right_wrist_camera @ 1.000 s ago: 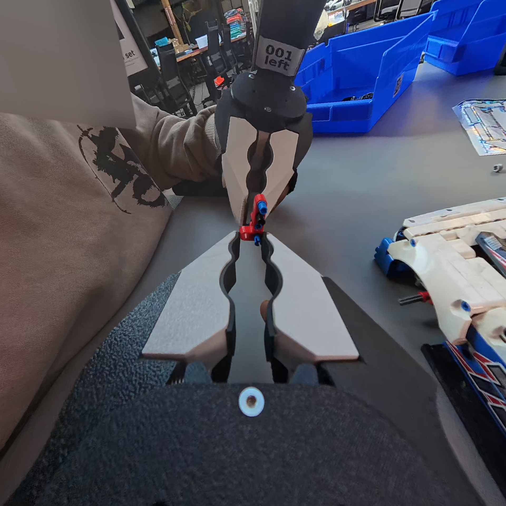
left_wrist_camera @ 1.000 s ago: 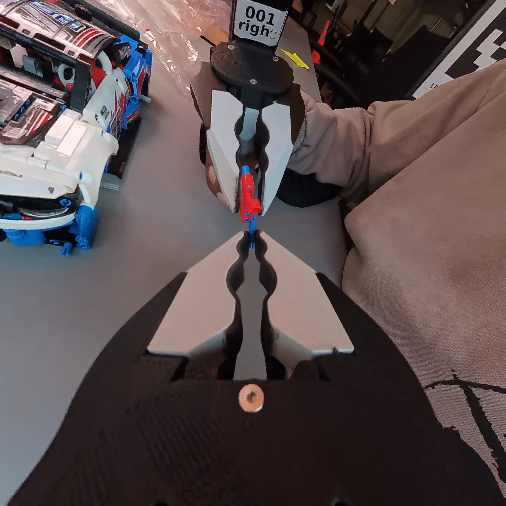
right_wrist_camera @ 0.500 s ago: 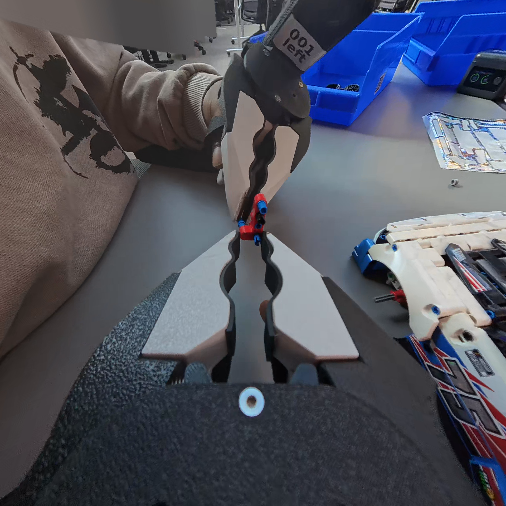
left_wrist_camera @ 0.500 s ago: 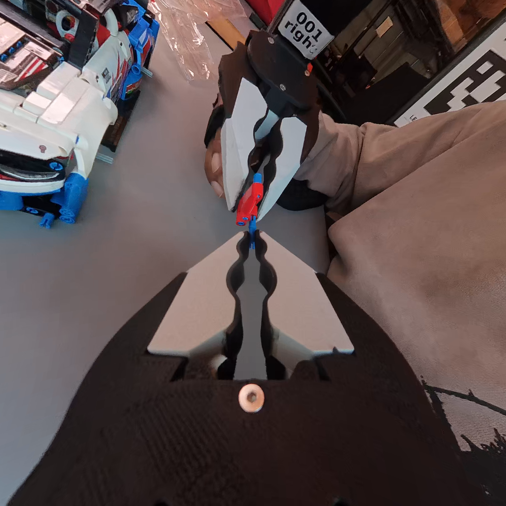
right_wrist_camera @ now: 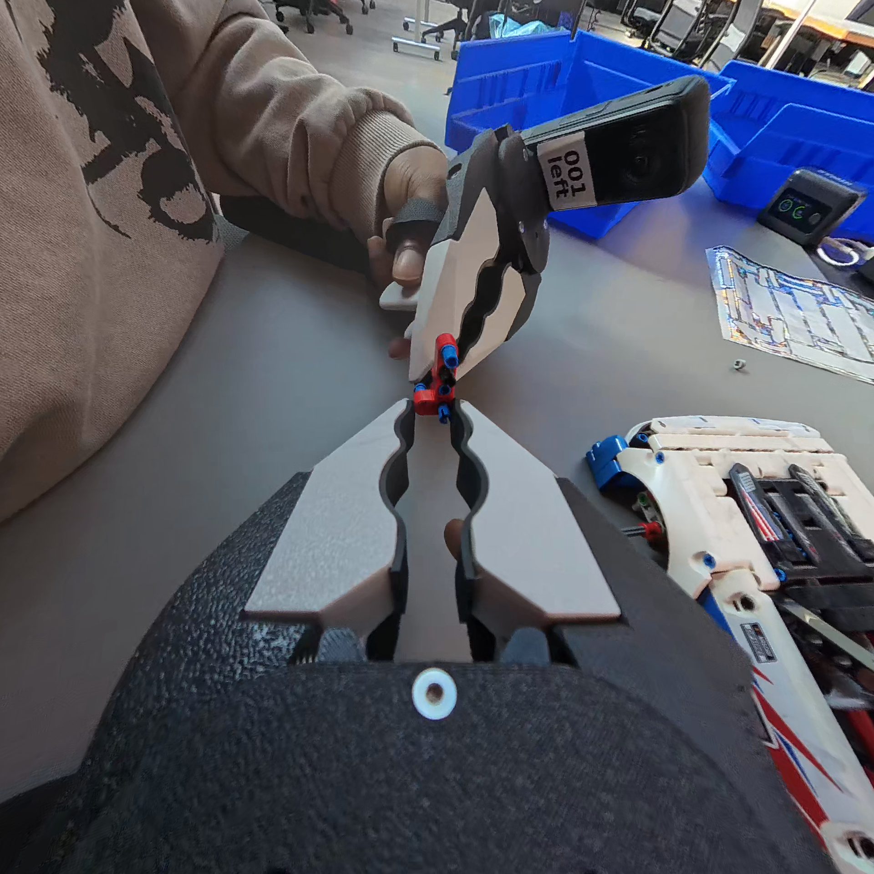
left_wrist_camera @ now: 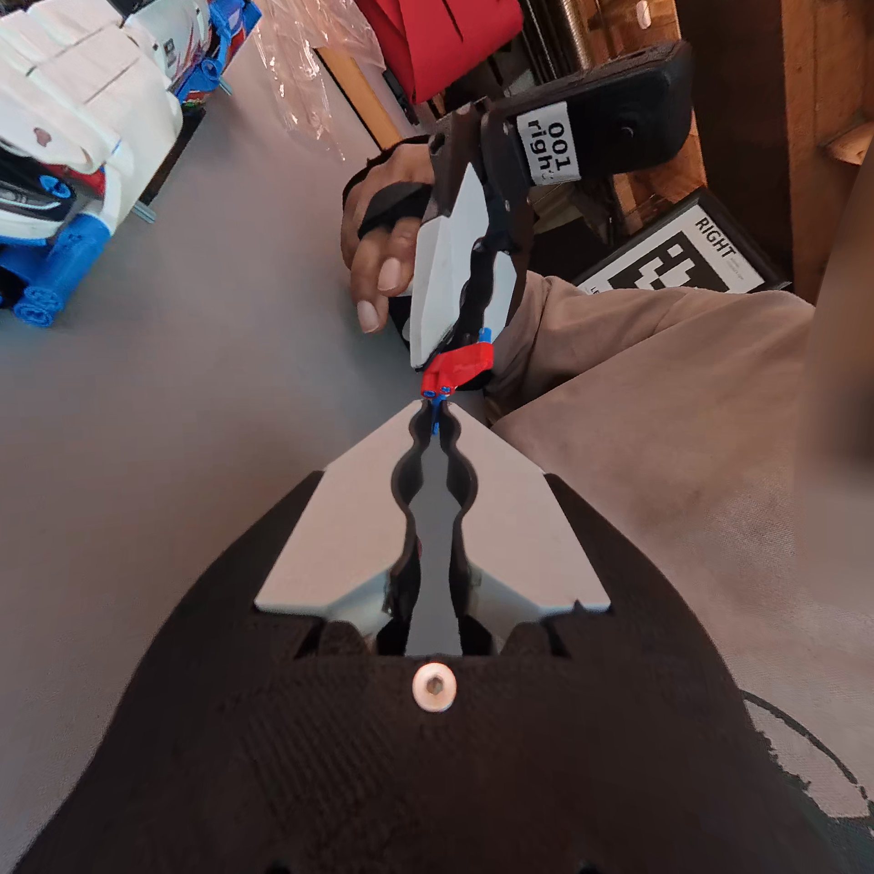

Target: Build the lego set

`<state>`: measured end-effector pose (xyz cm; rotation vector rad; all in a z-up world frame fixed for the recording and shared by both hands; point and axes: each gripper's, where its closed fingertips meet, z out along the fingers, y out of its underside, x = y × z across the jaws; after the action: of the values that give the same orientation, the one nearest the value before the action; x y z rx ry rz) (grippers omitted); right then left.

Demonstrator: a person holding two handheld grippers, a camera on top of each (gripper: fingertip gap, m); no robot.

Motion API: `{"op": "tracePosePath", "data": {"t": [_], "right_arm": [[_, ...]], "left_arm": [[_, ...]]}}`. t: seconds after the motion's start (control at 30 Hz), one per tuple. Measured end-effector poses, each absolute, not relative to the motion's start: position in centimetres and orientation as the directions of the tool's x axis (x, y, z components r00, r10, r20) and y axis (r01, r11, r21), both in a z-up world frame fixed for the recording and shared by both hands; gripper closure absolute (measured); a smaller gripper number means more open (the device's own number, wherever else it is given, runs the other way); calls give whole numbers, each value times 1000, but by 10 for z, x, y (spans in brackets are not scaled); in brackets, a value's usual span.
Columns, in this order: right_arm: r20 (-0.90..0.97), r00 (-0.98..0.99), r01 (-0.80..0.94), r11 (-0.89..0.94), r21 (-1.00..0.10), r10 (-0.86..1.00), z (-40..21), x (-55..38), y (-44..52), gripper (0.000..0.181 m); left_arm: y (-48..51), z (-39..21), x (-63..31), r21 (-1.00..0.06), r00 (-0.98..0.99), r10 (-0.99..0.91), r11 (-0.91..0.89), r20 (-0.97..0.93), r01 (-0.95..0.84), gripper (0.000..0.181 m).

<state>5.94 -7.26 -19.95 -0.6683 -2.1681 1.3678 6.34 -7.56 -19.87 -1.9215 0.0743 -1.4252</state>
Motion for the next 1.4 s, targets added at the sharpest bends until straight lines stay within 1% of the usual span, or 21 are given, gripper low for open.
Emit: {"op": "tracePosePath", "data": {"t": [0.07,0.13,0.2,0.27,0.37,0.4,0.43,0.53,0.67,0.8,0.87,0.97,1.0,1.13,1.2,1.23,1.27,1.3,1.4], "right_arm": [[140,-750,141,364,-921,646,-198,58,-73,168],[156,-724,135,359,-924,672,-196,54,-69,168],[170,-706,130,362,-923,687,-196,50,-68,169],[146,-700,113,310,-944,699,-188,48,-72,169],[170,-660,81,295,-952,732,-177,38,-72,169],[167,-648,96,297,-950,743,-177,36,-67,170],[167,-638,107,301,-948,752,-178,36,-61,169],[92,-597,115,199,-973,797,-165,38,-39,169],[17,-550,106,89,-990,835,-152,35,-19,169],[-20,-537,136,63,-989,843,-156,34,-12,169],[-17,-549,205,115,-972,836,-168,35,-13,170],[-35,-599,376,243,-894,800,-201,49,-15,168],[-36,-613,389,262,-883,789,-205,53,-16,168],[-56,-671,329,228,-917,740,-194,56,-36,169],[-16,-694,292,262,-920,719,-194,57,-45,168],[-14,-705,284,264,-922,709,-194,58,-50,169],[-12,-706,287,271,-919,708,-196,58,-51,169],[-7,-709,296,289,-910,705,-200,59,-52,168],[33,-689,357,378,-854,724,-217,59,-43,167]], "left_arm": [[-74,-201,64,-570,385,-437,-732,813,373,181],[-68,-196,58,-552,363,-422,-710,831,438,181],[-65,-195,54,-546,364,-411,-697,836,465,181],[-64,-197,55,-545,370,-406,-697,836,467,181],[-60,-195,65,-549,363,-417,-701,833,455,181],[-58,-193,63,-556,367,-422,-694,829,458,181],[-55,-194,60,-571,397,-418,-684,817,454,181],[-54,-199,55,-623,480,-420,-659,770,422,181],[-53,-207,55,-712,604,-443,-624,663,323,181],[-53,-214,55,-774,688,-466,-591,557,226,179],[-51,-217,52,-805,734,-471,-567,490,173,172],[-49,-217,46,-838,784,-465,-531,412,126,162],[-48,-217,45,-844,793,-465,-525,393,110,158],[-42,-201,49,-890,793,-498,-440,349,116,148],[-39,-184,51,-914,782,-518,-375,347,157,152],[-39,-180,52,-919,777,-529,-360,341,159,161],[-40,-180,56,-922,769,-548,-363,330,137,171],[-41,-181,59,-923,769,-557,-368,313,109,175],[-39,-195,60,-916,816,-539,-400,207,-32,176]]}}
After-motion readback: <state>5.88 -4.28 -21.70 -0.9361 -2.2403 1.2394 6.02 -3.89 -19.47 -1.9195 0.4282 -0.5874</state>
